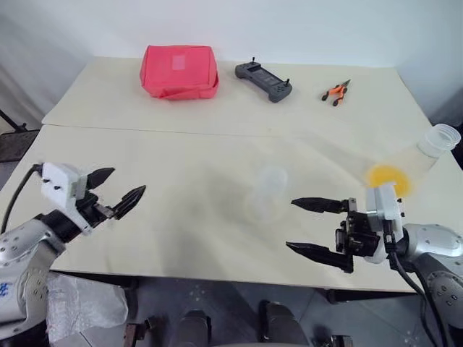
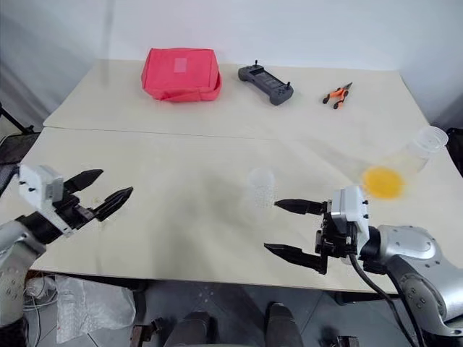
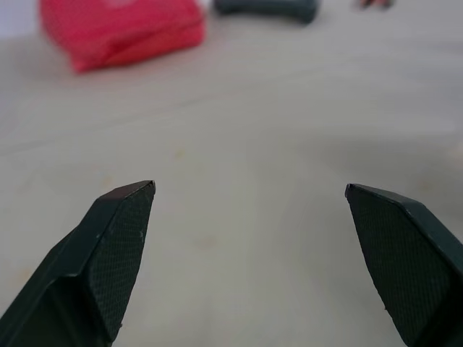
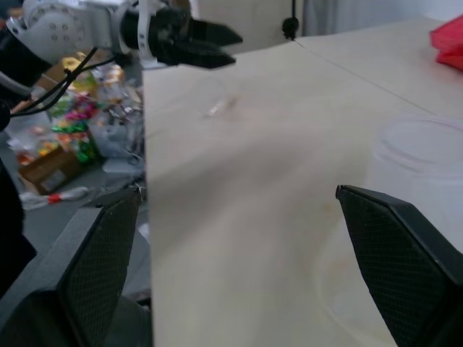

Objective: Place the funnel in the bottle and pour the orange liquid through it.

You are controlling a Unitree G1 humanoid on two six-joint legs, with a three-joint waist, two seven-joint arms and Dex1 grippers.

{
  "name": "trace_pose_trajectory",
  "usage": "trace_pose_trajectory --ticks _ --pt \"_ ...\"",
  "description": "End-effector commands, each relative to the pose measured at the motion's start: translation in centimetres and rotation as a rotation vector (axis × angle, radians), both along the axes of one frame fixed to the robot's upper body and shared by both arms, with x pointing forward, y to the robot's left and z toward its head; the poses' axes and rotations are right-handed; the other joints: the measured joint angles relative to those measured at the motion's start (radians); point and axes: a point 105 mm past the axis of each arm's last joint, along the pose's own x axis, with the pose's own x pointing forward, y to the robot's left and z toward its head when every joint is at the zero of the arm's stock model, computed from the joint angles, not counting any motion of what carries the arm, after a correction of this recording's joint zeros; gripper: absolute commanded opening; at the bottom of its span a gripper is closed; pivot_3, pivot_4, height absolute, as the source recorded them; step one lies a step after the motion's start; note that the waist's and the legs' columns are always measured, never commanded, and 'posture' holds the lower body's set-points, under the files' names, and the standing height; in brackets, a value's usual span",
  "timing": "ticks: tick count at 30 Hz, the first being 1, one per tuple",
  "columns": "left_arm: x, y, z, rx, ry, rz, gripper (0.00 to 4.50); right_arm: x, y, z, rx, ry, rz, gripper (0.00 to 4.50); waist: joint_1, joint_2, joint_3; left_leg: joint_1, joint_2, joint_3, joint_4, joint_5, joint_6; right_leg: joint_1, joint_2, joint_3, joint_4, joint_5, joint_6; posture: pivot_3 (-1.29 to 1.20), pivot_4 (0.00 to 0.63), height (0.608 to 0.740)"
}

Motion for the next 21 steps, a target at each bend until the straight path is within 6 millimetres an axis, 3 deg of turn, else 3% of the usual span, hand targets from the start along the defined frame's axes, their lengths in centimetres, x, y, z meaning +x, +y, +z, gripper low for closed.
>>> trace_pose_trajectory --ticks 1,5,10,14,21 --pt "-2.5 0.6 -0.2 0.044 0.021 0.105 4.48 -0.5 0.7 0.1 0.029 0.007 0.081 4.5 -0.002 0.0 0.0 0.0 0.0 0.0 0.0 -0.001 0.0 0.0 0.0 0.0 0.0 0.0 0.0 0.0 0.15 0.74" --pt "-4.0 1.6 -1.3 0.052 0.036 0.227 4.48 -0.1 0.9 -0.4 0.034 0.022 0.108 4.5 0.004 0.0 0.0 0.003 0.0 0.001 0.0 -0.002 0.001 0.002 0.0 0.0 -0.005 -0.001 -0.002 0.0 0.15 0.74" --pt "-4.2 3.1 -2.5 0.073 0.027 0.418 4.48 0.6 1.2 -0.6 0.034 0.019 0.129 4.5 0.003 0.0 0.0 0.007 0.0 0.001 0.0 -0.003 0.003 0.006 0.0 0.0 -0.004 -0.002 -0.003 0.0 0.15 0.74" --pt "-3.2 4.8 -3.0 0.125 0.007 0.534 4.48 0.3 1.0 -0.6 0.035 0.013 0.141 4.5 0.004 0.0 0.0 0.007 0.0 0.001 0.0 -0.003 0.003 0.005 0.0 0.0 -0.004 -0.002 -0.003 0.0 0.15 0.74" --pt "-0.5 4.7 -4.1 0.17 0.006 0.49 4.48 0.2 1.0 -0.2 0.046 0.002 0.139 4.5 0.003 0.0 0.0 0.008 0.0 0.001 0.0 -0.003 0.003 0.005 0.0 -0.001 -0.003 -0.002 -0.003 0.0 0.15 0.74"
